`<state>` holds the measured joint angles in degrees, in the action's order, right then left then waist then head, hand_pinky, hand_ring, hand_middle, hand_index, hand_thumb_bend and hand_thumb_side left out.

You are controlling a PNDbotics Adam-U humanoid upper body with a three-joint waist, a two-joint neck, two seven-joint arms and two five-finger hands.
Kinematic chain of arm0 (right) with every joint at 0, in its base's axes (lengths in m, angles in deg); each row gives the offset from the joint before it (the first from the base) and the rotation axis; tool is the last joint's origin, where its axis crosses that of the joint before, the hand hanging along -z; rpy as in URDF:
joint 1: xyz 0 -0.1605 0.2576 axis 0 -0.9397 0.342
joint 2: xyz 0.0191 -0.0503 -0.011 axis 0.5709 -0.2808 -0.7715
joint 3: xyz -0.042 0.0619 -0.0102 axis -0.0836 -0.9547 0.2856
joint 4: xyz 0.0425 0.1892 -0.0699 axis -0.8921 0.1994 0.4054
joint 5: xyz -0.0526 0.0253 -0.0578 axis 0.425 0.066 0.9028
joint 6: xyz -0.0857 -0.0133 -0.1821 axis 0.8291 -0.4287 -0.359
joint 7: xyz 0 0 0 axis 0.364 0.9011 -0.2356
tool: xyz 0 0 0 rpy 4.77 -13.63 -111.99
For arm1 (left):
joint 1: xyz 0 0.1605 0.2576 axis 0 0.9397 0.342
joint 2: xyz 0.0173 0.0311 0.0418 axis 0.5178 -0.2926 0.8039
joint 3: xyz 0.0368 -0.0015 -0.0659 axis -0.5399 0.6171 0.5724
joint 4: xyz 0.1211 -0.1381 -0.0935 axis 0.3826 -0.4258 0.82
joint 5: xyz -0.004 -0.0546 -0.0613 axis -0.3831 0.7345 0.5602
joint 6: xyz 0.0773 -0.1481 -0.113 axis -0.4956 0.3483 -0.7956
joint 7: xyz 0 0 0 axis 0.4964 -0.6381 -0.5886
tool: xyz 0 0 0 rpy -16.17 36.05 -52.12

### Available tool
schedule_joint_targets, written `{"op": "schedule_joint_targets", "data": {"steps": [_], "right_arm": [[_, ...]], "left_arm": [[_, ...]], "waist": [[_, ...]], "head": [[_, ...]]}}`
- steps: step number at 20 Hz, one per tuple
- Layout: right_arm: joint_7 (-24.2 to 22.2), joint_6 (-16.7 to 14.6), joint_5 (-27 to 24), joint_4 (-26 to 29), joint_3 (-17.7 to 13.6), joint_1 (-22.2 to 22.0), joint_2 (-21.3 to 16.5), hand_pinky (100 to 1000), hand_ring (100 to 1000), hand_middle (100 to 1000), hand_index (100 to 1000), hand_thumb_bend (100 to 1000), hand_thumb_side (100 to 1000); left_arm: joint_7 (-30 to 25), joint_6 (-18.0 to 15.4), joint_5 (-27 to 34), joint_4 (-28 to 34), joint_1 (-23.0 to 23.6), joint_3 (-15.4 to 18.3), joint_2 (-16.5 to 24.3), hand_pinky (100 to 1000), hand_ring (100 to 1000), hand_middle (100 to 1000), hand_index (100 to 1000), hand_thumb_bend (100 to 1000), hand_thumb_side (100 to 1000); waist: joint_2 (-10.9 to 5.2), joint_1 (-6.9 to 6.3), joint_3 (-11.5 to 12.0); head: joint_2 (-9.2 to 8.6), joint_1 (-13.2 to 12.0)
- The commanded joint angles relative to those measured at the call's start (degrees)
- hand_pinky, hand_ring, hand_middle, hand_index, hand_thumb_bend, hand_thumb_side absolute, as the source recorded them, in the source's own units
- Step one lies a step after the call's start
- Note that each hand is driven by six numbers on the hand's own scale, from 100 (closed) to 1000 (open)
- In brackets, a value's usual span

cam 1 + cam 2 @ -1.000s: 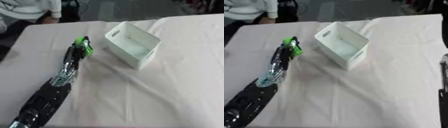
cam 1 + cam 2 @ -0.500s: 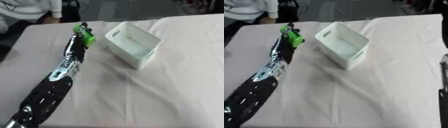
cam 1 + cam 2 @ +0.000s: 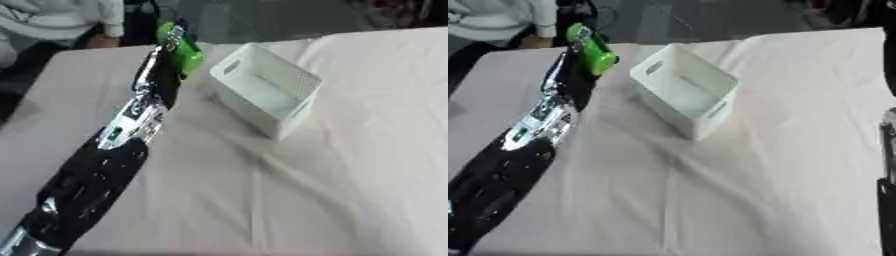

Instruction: Pick up objects on the table and place them in the box.

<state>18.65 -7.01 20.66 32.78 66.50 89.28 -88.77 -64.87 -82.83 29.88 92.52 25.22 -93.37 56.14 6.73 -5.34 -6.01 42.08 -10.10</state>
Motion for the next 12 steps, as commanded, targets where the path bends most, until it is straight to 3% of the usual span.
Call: {"op": "schedule_joint_targets", "data": {"steps": [1, 9, 12], "right_arm": [[0.0, -0.1, 0.2, 1.0, -0.2, 1.2, 0.2, 411, 333, 442, 549, 100, 1000], [-0.1, 0.0, 0.3, 1.0, 0.0, 1.4, 0.9, 411, 334, 442, 549, 100, 1000], [0.1, 0.1, 0.5, 1.0, -0.1, 1.6, 1.3, 411, 334, 442, 549, 100, 1000]], "left_arm": [[-0.6, 1.0, -2.2, -0.3, -2.7, -0.5, 1.2, 845, 100, 100, 494, 100, 567], [-3.8, 2.3, -9.3, -7.4, -9.4, -2.8, -0.2, 1000, 100, 100, 490, 100, 565], [-5.3, 2.2, -13.4, -10.8, -11.3, -3.3, -0.8, 1000, 100, 100, 488, 100, 566]], "waist": [[-1.17, 0.05, -0.2], [-1.3, -0.26, -0.9], [-1.29, -0.35, -1.3]], "head": [[-0.23, -0.5], [-0.01, -0.7], [0.08, -0.7]]}}
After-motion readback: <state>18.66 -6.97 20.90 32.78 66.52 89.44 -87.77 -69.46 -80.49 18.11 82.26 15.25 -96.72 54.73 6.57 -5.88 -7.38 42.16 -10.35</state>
